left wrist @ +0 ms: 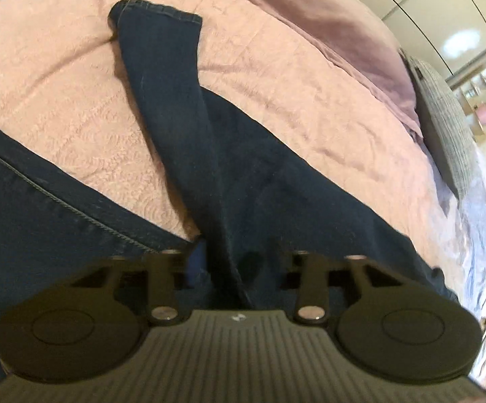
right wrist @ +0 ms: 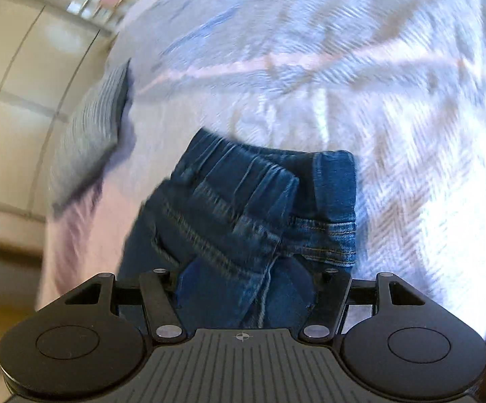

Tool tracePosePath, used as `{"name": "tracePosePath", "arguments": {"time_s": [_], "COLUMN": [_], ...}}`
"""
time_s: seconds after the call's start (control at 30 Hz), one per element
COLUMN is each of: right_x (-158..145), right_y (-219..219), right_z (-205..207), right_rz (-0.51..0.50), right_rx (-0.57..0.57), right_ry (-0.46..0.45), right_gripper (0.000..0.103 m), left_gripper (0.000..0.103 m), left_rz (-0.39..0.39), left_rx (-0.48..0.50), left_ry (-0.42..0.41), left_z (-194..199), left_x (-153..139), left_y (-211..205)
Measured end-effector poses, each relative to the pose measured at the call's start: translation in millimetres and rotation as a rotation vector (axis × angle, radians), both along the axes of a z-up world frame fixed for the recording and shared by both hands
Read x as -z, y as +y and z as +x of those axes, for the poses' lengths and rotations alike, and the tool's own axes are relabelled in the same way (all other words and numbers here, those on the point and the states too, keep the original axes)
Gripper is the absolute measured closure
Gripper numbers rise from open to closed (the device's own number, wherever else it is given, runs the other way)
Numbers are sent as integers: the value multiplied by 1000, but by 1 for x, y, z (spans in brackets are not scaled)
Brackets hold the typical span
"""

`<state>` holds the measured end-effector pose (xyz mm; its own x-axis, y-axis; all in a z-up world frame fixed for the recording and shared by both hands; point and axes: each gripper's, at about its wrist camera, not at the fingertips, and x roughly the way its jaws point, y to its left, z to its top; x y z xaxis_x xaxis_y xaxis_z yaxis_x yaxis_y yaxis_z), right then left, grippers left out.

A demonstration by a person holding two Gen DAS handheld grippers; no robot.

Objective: Fold clothes

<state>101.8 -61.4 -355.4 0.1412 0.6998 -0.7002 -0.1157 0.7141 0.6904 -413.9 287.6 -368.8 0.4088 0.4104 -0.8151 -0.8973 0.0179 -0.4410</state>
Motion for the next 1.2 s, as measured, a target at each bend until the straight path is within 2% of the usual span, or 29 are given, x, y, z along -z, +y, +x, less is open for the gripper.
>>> {"name": "tracePosePath", "arguments": {"time_s": [0.1, 0.2, 0.23, 0.27, 0.3, 0.33, 0.37, 0.43, 0.5, 0.57, 0.6, 0.7, 0.77, 0.8, 0.87, 1.03, 1.2], "right_x": [8, 12, 12, 13, 12, 8, 3, -11, -30, -41, -41, -19, -2, -1, -2, -23, -5], "right_y": [-4, -4, -3, -2, 1, 6, 10, 15, 10, -2, -9, -29, -33, -33, -33, -34, -41], "right_z": [10, 16, 18, 20, 22, 23, 23, 22, 19, 18, 20, 27, 28, 26, 23, 20, 21], "right_rz": [19, 11, 8, 12, 8, -24, -51, -61, 0, 88, 92, -10, -98, -109, -123, -65, -127], "right_rx": [48, 44, 37, 26, 6, -20, -56, -115, -148, -155, -155, -155, -160, -164, -172, -214, -212], "right_ry": [28, 5, -4, -10, -18, -42, -79, -164, -235, -262, -260, -202, -164, -169, -184, -246, -188], "right_gripper": [41, 41, 47, 67, 70, 76, 83, 88, 89, 90, 90, 90, 90, 90, 90, 90, 90], "left_gripper": [99, 99, 99, 99, 100, 101, 103, 103, 103, 102, 102, 102, 102, 102, 102, 102, 102], "left_rz": [38, 26, 20, 21, 25, 30, 52, 116, 180, 244, 249, 191, 120, 102, 118, 219, 207], "left_rx": [-3, 24, 33, 45, 59, 72, 77, 74, 71, 68, 75, 114, 94, 64, 30, 44, 37], "left_ry": [-20, -9, -4, 2, 9, 15, 16, 8, 0, -7, 3, 82, 126, 125, 115, 95, 109], "left_z": [-3, -5, -4, -3, -1, 1, 0, -8, -15, -23, -27, -36, -40, -42, -40, -44, -44], "left_x": [-8, -5, -2, 0, 1, 3, -2, -20, -38, -56, -58, -45, -19, -11, -13, -43, -40], "left_y": [-4, -6, -4, -2, 0, 2, -2, -19, -36, -53, -68, -122, -139, -144, -145, -156, -162]}}
